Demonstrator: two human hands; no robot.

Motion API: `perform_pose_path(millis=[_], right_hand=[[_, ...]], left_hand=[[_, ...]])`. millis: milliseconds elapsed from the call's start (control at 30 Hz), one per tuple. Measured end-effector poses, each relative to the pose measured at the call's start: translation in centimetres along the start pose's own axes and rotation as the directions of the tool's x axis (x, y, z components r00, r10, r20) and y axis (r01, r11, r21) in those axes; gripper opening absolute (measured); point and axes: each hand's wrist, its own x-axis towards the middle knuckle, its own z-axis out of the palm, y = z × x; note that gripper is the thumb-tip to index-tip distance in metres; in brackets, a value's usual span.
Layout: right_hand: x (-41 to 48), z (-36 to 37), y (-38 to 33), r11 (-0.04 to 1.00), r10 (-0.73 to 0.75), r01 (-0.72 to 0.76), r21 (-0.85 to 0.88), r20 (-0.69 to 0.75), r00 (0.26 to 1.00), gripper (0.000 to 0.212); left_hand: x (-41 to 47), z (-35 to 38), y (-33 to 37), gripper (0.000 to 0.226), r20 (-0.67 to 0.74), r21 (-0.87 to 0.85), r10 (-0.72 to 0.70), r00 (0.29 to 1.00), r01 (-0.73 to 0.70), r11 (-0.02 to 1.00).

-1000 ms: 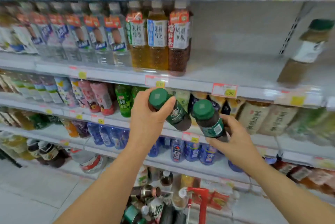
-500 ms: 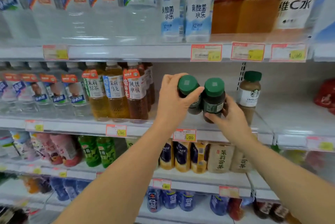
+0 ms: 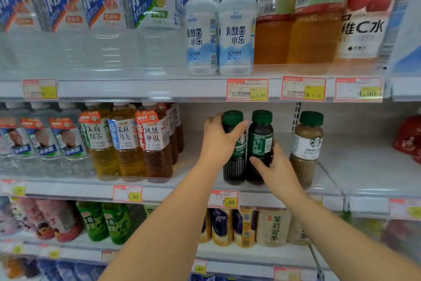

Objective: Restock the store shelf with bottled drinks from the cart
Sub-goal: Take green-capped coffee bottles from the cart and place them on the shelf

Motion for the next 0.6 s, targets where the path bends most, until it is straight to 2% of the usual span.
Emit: perform_pose_path(millis=[133, 267, 333, 400, 467, 500, 567, 600], right_hand=[[-0.2, 0.0, -0.5, 0.998, 0.009, -0.009, -0.059, -0.001, 1.000, 0.058], [-2.7, -1.0, -0.4, 0.983, -0.038, 0.049, -0.177, 0.064, 0.997, 0.060], [-4.4, -2.7, 0.1, 0.963, -0.167, 0.153, -0.220, -0.045, 0.985, 0.055], [-5.3, -4.7, 0.6, 0.948, -0.281, 0.226, -0.226, -0.253, 0.926, 0.046], [-4.6, -6.4, 1.5, 0.974, -0.196, 0.127, -0.189, -0.405, 0.893, 0.053], [-4.0, -7.0, 1.7, 0.989, -0.077, 0.021, -0.145, -0.395, 0.915, 0.063], [-2.7, -7.5, 2.1, 0.985, 0.117, -0.142, -0.096, -0.230, 0.966, 0.079], [-2.3, -7.5, 2.3, 0.984, 0.133, -0.148, -0.096, -0.148, 0.980, 0.079]], left_hand=[[-0.6, 0.7, -0.9, 0.043, 0.031, 0.016, -0.007, 0.999, 0.007, 1.000], [-3.1, 0.7, -3.2, 0.062, 0.053, 0.011, -0.027, 0.998, 0.026, 1.000], [-4.6, 0.9, -4.3, 0.068, 0.050, 0.052, -0.035, 0.998, 0.032, 0.998], [-5.2, 1.2, -4.8, 0.072, 0.026, 0.077, -0.025, 0.999, 0.023, 0.997], [-4.9, 1.4, -4.6, 0.075, 0.003, 0.095, -0.024, 1.000, 0.023, 0.995], [-4.6, 1.4, -4.5, 0.074, -0.006, 0.113, -0.029, 1.000, 0.030, 0.993], [-4.1, 1.6, -4.3, 0.069, -0.012, 0.154, -0.037, 0.999, 0.038, 0.987], [-4.0, 1.7, -4.3, 0.066, -0.007, 0.170, -0.041, 0.999, 0.041, 0.985]])
